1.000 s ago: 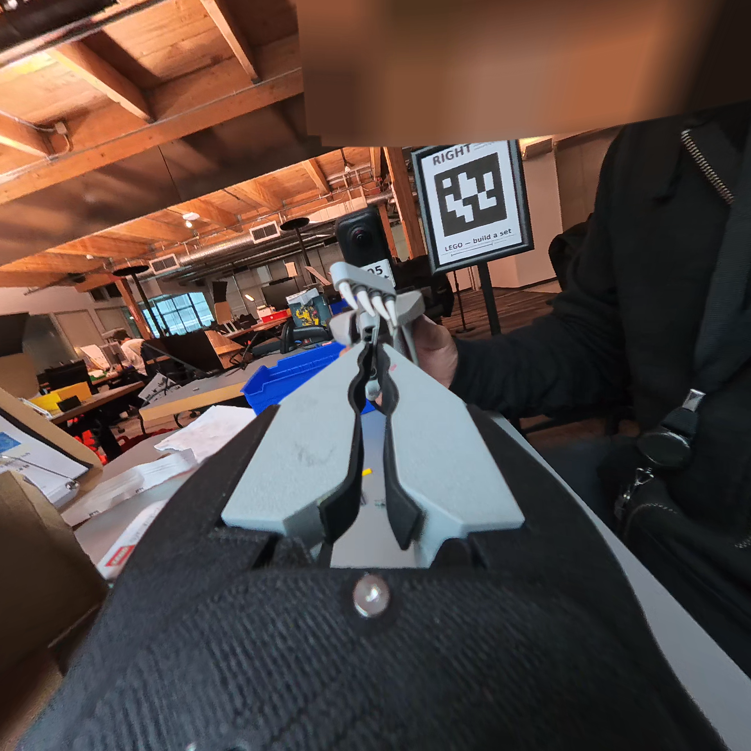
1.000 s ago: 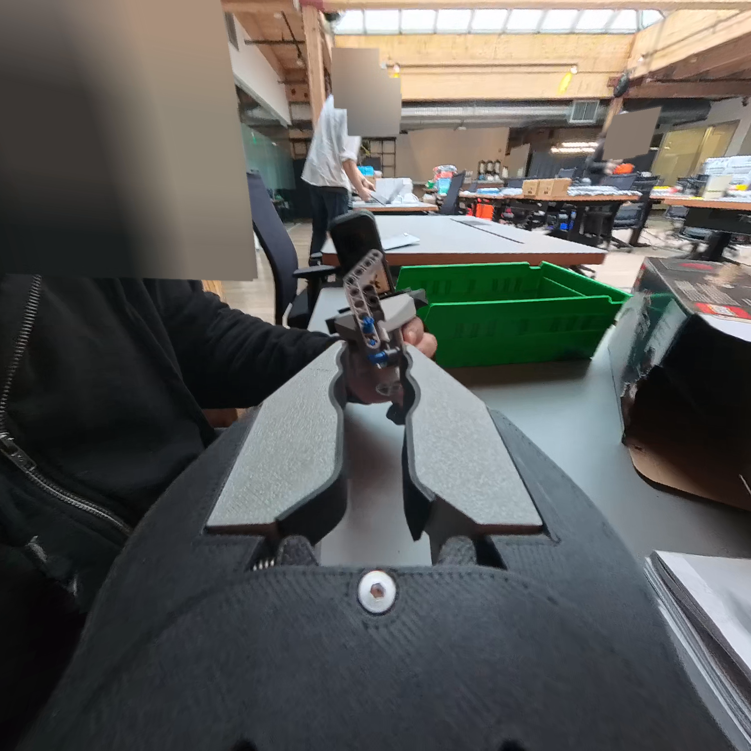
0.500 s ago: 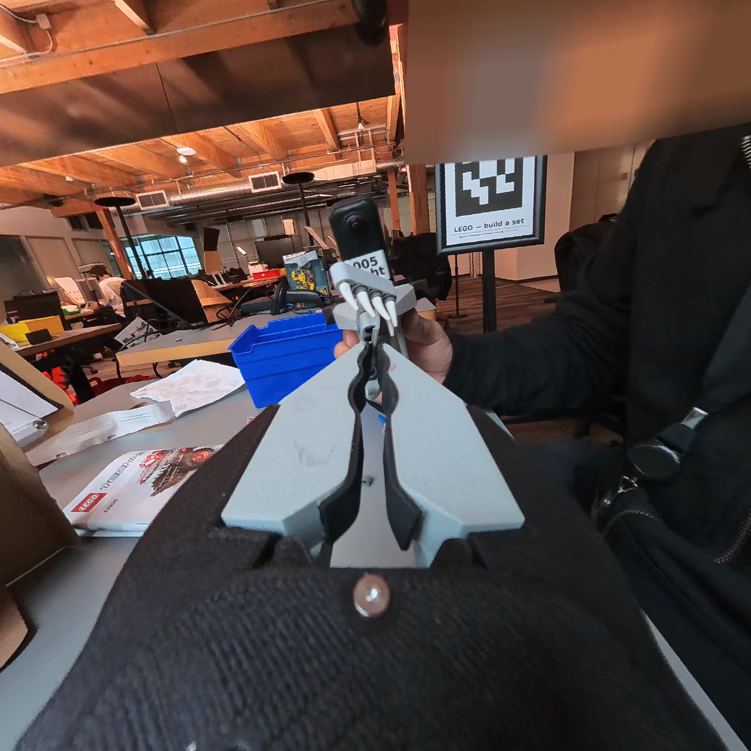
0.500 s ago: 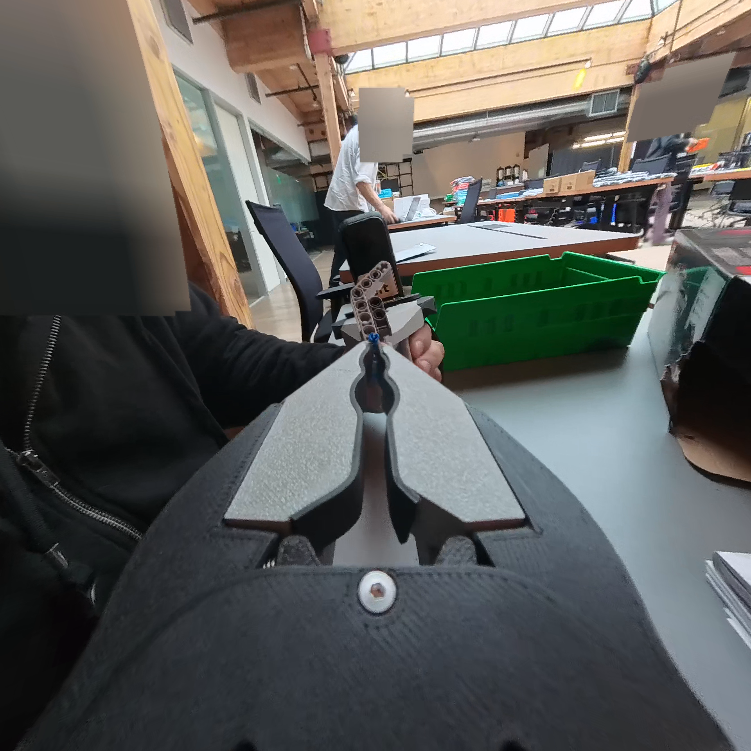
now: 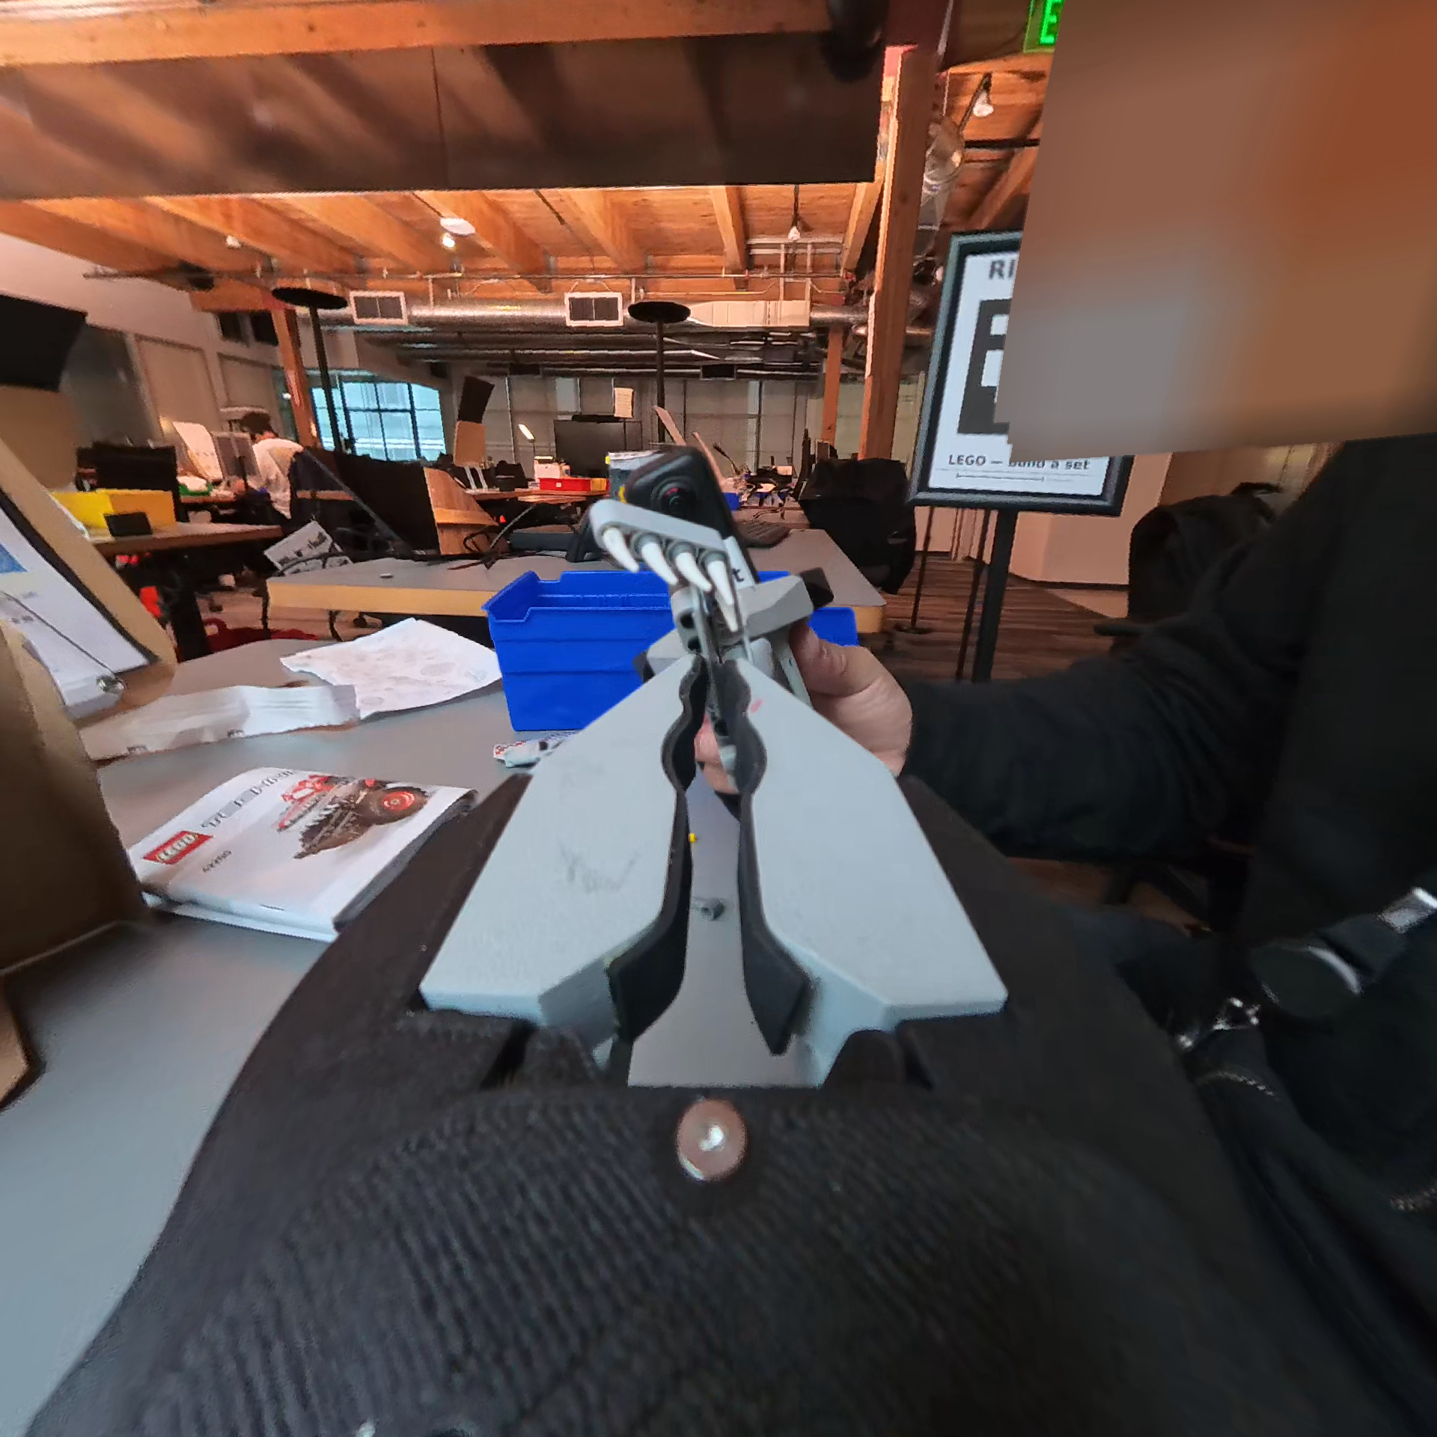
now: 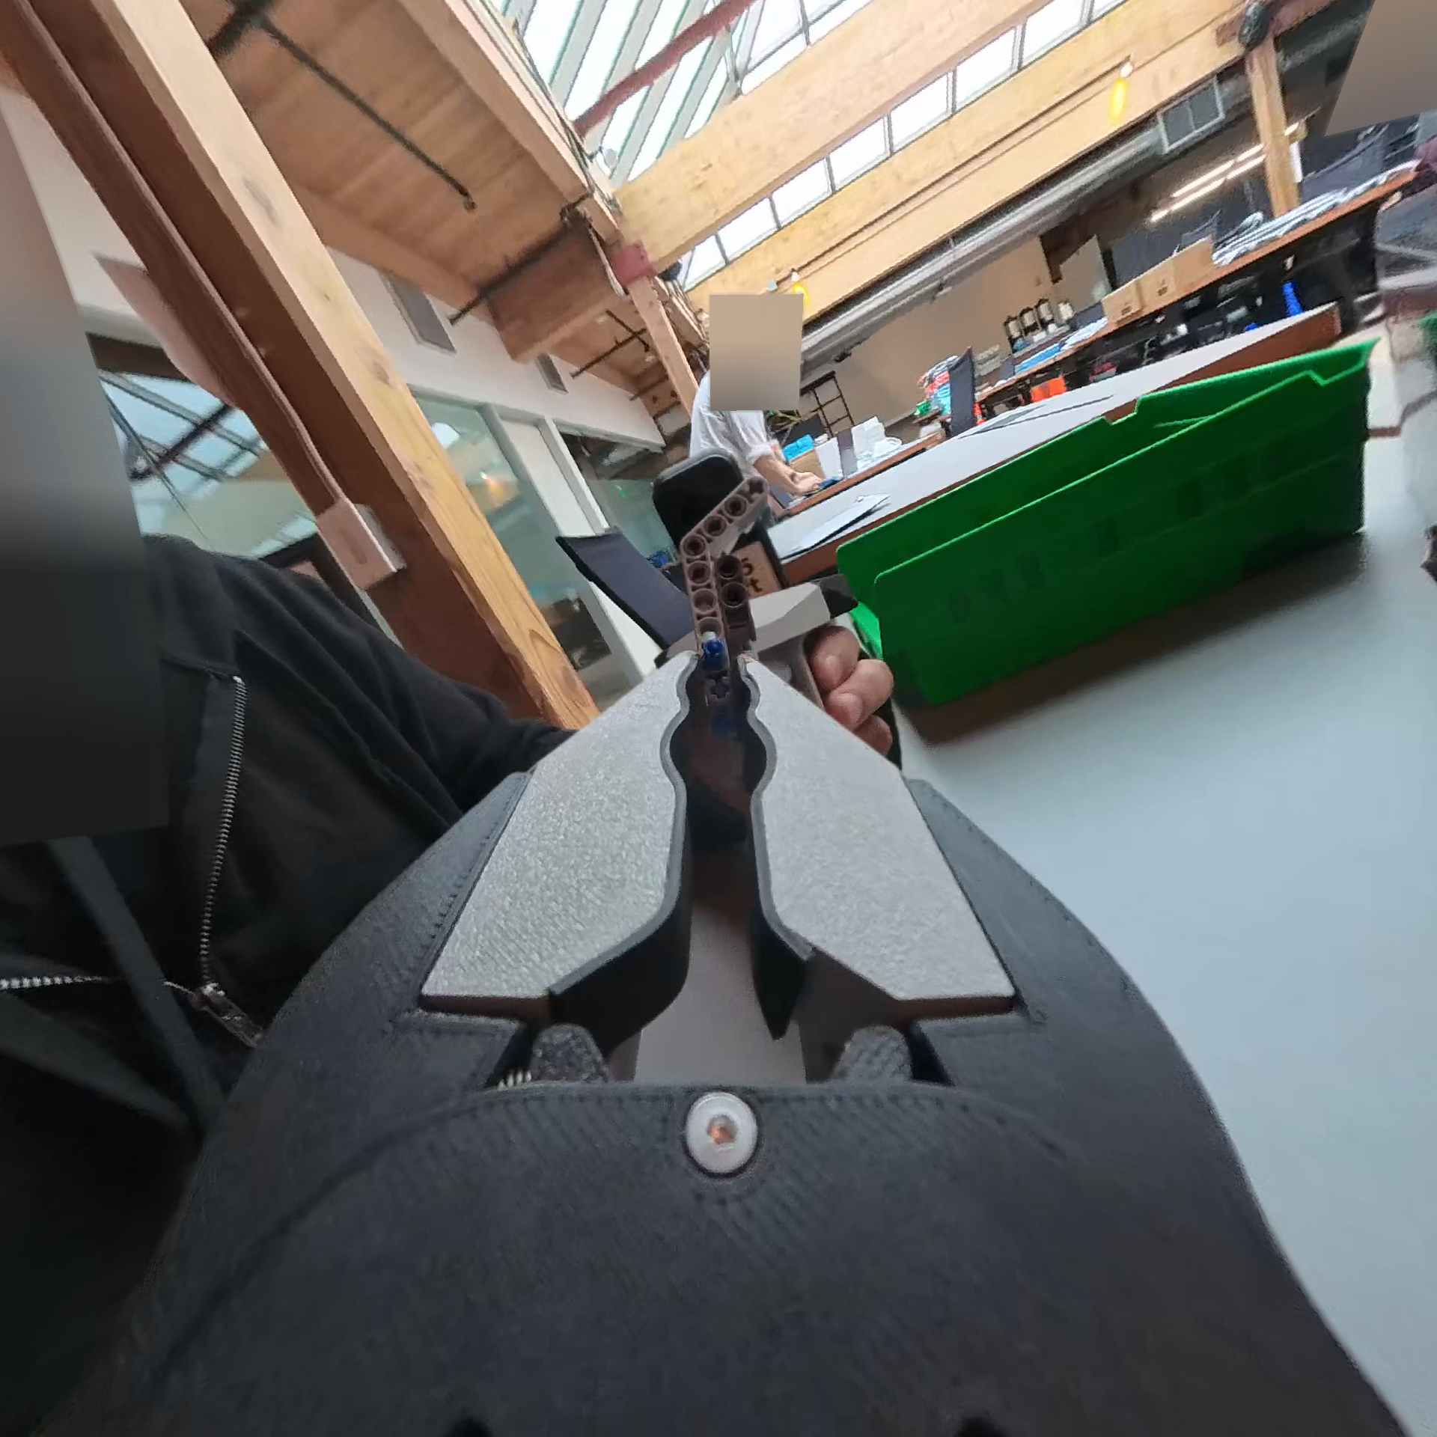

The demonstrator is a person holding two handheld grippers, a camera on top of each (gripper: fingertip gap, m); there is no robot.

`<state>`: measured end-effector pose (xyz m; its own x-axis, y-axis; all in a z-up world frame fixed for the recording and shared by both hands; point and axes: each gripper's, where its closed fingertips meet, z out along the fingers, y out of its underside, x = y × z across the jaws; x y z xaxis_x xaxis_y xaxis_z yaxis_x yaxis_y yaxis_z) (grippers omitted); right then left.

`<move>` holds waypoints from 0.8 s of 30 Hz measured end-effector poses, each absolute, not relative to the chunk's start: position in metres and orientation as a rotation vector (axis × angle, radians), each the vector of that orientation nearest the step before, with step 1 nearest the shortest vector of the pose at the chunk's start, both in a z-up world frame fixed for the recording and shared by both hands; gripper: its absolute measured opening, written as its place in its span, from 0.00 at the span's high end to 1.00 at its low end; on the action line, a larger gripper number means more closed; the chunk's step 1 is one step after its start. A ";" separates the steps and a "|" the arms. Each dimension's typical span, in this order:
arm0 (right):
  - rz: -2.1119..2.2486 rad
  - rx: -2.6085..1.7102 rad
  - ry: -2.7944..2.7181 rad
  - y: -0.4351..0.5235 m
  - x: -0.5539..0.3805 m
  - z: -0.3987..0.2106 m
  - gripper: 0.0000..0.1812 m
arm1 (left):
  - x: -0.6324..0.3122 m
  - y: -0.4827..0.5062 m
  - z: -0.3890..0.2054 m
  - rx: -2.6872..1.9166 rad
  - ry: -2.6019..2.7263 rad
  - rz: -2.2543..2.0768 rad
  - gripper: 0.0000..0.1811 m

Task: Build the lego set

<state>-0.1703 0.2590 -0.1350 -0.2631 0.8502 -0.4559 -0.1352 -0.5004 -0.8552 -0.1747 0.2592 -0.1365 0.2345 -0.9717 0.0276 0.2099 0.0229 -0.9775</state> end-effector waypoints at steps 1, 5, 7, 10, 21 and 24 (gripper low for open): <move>1.859 -1.296 -0.911 0.261 -0.170 -0.135 0.98 | -0.175 0.261 -0.137 -1.171 0.863 -1.154 1.00; 1.895 -1.300 -0.863 0.264 -0.172 -0.134 0.98 | -0.177 0.263 -0.135 -1.183 0.812 -1.227 1.00; 1.942 -1.272 -0.800 0.267 -0.172 -0.129 0.97 | -0.178 0.264 -0.132 -1.170 0.784 -1.186 1.00; 2.048 -1.230 -0.692 0.271 -0.173 -0.123 0.98 | -0.179 0.266 -0.128 -1.153 0.693 -1.209 1.00; 1.979 -1.291 -0.596 0.288 -0.180 -0.131 1.00 | -0.183 0.281 -0.138 -1.245 0.639 -1.078 1.00; 1.905 -1.305 -0.628 0.289 -0.180 -0.131 1.00 | -0.183 0.283 -0.138 -1.254 0.614 -1.122 1.00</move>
